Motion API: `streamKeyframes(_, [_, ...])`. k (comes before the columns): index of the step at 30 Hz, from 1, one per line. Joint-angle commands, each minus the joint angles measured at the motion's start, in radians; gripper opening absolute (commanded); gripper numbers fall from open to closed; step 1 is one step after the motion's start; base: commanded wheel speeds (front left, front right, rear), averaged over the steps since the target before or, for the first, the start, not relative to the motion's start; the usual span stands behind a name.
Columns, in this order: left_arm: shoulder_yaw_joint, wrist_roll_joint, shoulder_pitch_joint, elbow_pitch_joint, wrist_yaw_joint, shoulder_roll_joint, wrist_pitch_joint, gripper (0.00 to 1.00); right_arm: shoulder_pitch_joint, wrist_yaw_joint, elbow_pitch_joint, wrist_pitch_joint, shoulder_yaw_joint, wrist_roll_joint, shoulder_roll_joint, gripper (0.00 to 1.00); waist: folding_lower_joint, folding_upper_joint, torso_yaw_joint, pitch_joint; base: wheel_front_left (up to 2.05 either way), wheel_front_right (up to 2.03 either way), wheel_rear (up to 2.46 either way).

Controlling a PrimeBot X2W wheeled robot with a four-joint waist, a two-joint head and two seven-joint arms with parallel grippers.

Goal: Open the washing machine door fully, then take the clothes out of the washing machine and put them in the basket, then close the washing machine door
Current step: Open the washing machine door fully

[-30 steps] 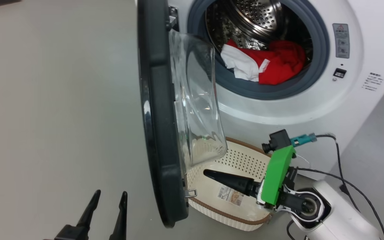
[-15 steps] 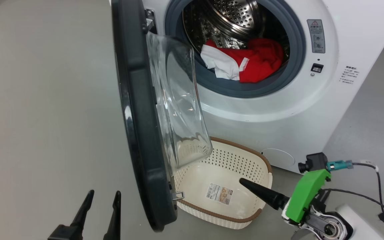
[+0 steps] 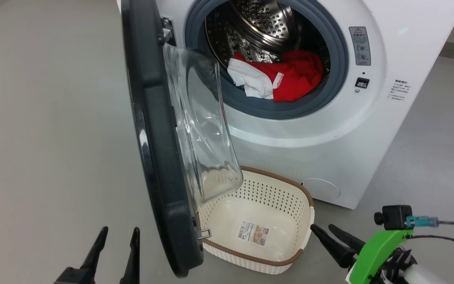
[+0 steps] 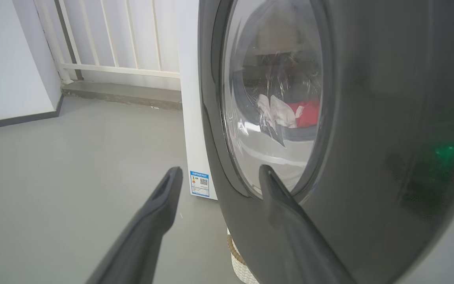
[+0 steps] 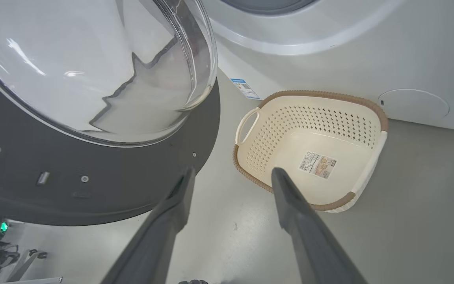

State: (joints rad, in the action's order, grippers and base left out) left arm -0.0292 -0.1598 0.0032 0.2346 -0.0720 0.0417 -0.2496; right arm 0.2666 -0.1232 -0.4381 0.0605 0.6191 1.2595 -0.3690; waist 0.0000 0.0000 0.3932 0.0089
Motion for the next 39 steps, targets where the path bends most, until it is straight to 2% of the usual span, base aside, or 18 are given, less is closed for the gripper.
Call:
streamKeyframes(1, [0.036,-0.004,-0.011,-0.017,-0.005,0.009,-0.012,1.0,-0.021,-0.008,0.004,-0.045,0.026,-0.02,-0.014,1.0,0.0,0.0,0.001,-0.003,0.0,0.0,0.0])
streamKeyframes(10, [0.044,0.0,0.0,-0.009,-0.008,0.009,-0.012,1.0,-0.015,-0.008,-0.07,-0.279,0.101,-0.093,-0.018,1.0,0.0,0.0,-0.001,-0.014,0.0,0.0,0.0])
streamKeyframes(12, [0.046,0.001,0.001,-0.008,-0.008,0.009,-0.012,1.0,-0.012,-0.008,-0.078,-0.294,0.107,-0.111,-0.02,1.0,0.0,0.0,-0.002,-0.016,0.0,0.0,0.0])
streamKeyframes(16, [0.05,0.005,0.006,-0.007,-0.009,0.009,-0.012,1.0,-0.001,-0.008,-0.109,-0.32,0.109,-0.219,-0.025,1.0,0.0,0.0,-0.007,-0.023,0.0,0.0,0.0])
streamKeyframes(22, [0.053,0.005,0.008,-0.008,-0.011,0.009,-0.012,1.0,-0.055,-0.008,-0.049,-0.322,-0.096,-0.467,0.024,1.0,0.0,0.0,-0.012,-0.023,0.0,0.0,0.0])
streamKeyframes(28, [0.048,0.006,0.008,-0.011,-0.01,0.009,-0.012,1.0,-0.163,-0.008,0.065,-0.322,-0.309,-0.714,0.114,1.0,0.0,0.0,-0.012,-0.023,0.0,0.0,0.0])
streamKeyframes(33, [0.046,0.006,0.009,-0.018,-0.008,0.009,-0.012,1.0,-0.214,-0.008,0.124,-0.322,-0.397,-0.807,0.165,1.0,0.0,0.0,-0.011,-0.024,0.0,0.0,0.0])
streamKeyframes(39, [0.046,0.007,0.013,-0.021,-0.008,0.009,-0.012,1.0,-0.249,-0.008,0.121,-0.322,-0.436,-0.855,0.191,1.0,0.0,0.0,-0.01,-0.026,0.0,0.0,0.0])
